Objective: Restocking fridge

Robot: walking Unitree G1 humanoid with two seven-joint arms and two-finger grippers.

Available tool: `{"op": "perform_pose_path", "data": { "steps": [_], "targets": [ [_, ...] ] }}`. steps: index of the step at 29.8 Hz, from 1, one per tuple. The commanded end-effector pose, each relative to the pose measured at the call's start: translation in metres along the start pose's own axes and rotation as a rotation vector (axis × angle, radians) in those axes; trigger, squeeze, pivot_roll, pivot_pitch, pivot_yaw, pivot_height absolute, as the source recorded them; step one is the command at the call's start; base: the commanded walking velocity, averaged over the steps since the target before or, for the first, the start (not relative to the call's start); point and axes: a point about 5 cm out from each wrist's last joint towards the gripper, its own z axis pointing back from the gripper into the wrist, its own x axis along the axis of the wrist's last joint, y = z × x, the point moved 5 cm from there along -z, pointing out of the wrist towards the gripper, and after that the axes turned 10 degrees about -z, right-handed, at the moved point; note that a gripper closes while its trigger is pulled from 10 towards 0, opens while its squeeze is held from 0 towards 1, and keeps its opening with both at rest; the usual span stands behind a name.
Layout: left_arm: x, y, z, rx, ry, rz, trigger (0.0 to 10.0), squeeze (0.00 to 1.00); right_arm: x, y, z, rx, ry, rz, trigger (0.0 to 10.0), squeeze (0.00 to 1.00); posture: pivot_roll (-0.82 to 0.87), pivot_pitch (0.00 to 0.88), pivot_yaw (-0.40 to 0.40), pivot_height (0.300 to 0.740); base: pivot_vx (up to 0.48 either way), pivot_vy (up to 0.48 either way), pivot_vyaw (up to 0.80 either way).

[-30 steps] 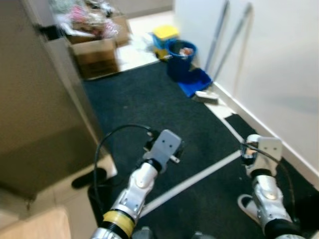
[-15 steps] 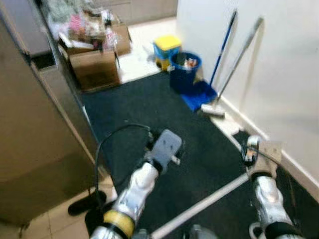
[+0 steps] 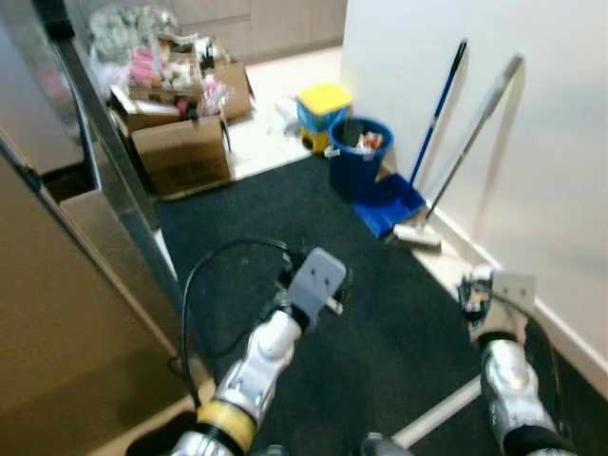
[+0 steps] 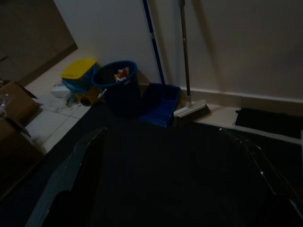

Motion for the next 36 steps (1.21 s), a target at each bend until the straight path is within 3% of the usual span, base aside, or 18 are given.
{"op": "perform_pose_path", "data": {
  "steps": [1,9,13,16,29,33,36],
  "targets": [
    [-0.004,-0.007,0.002,-0.017,0.015,0.002,10.0,0.0,0.006,-0.009,-0.001,-0.021,-0.03,0.002,10.0,0.0,-0.06,0.071,-0.052,0.74,0.0,0.0,0.0],
    [-0.013,-0.008,0.006,-0.016,0.048,0.064,10.0,0.0,0.001,-0.008,0.001,-0.015,-0.012,0.006,10.0,0.0,-0.06,0.073,-0.052,0.74,0.0,0.0,0.0],
    [-0.036,-0.008,0.014,-0.005,0.129,0.086,10.0,0.0,-0.016,-0.007,0.007,0.001,0.045,0.027,10.0,0.0,-0.06,0.073,-0.052,0.74,0.0,0.0,0.0],
    [-0.058,-0.007,0.024,0.009,0.212,0.124,10.0,0.0,-0.04,-0.008,0.019,0.023,0.124,0.051,10.0,0.0,-0.06,0.073,-0.052,0.74,0.0,0.0,0.0],
    [-0.106,-0.007,0.05,0.011,0.388,0.135,10.0,0.0,-0.101,-0.024,0.058,0.029,0.357,0.107,10.0,0.0,-0.06,0.082,-0.051,0.74,0.0,0.0,0.0],
    [-0.131,0.001,0.07,0.065,0.494,0.15,10.0,0.0,-0.128,-0.024,0.081,0.052,0.464,0.105,10.0,0.0,-0.06,0.089,-0.05,0.74,0.0,0.0,0.0],
    [-0.137,0.008,0.076,0.103,0.515,0.124,10.0,0.0,-0.134,-0.023,0.086,0.063,0.483,0.117,10.0,0.0,-0.06,0.09,-0.049,0.74,0.0,0.0,0.0]
  ]
}}
